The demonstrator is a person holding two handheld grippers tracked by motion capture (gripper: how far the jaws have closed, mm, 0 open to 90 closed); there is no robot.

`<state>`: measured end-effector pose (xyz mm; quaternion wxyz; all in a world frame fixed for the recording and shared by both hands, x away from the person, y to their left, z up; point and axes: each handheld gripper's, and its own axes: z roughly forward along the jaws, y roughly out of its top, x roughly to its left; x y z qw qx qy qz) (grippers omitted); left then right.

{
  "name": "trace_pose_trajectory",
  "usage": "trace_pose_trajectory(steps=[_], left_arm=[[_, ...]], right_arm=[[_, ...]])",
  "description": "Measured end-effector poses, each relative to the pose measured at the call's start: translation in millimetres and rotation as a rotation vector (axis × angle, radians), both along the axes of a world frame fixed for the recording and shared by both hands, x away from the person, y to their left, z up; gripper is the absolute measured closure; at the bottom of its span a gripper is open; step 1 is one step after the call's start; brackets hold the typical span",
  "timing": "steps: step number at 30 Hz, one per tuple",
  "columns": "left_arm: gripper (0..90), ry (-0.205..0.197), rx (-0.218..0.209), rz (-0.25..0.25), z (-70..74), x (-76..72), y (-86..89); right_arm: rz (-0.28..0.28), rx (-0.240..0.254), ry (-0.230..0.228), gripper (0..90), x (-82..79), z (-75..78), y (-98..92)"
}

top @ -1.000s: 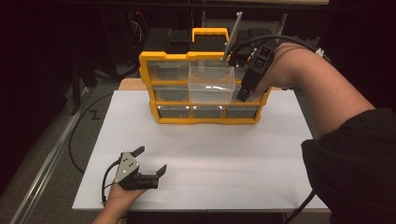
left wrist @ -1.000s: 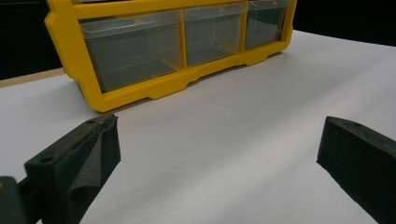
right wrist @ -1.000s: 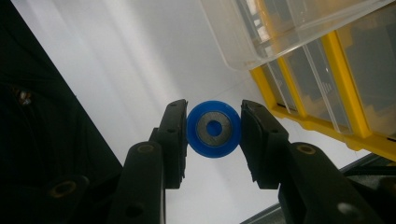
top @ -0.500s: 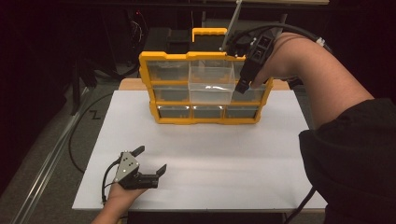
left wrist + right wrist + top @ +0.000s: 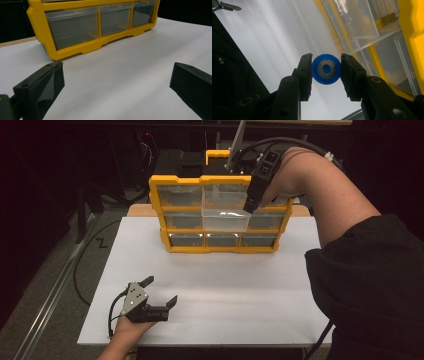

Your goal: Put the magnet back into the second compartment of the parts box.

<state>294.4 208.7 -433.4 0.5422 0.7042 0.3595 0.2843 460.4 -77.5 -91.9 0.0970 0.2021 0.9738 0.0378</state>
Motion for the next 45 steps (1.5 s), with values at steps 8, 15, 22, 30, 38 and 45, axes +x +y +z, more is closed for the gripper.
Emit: trace_pose_trajectory(steps=[8, 15, 22, 30, 38, 45], left_arm=[[0.0, -0.001, -0.01, 0.007, 0.9, 0.1, 3.4], [0.1, -0.004, -0.005, -0.001, 0.7, 0.1, 1.8], [0.1, -0.007, -0.006, -0.003, 1.0, 0.0, 1.5], [0.1, -0.007, -0.006, -0.005, 1.4, -0.8, 1.8], [0.0, -0.007, -0.001, -0.014, 1.4, -1.5, 0.3], [0.1, -0.007, -0.003, -0.016, 1.5, -1.2, -0.2]], right_arm=[[0.021, 0.016, -0.004, 64.7, 7.2, 1.3, 11.4], [0.021, 0.028, -0.018, 64.7, 15.6, -1.9, 19.5], [0.017, 0.027, -0.018, 64.6, 20.1, -2.5, 27.8], [0.026, 0.022, -0.023, 64.5, 22.3, -4.0, 37.3], [0.02, 0.022, -0.028, 63.5, 25.3, -4.4, 40.5], [0.002, 0.041, -0.05, 39.5, 18.3, 1.3, 37.1]])
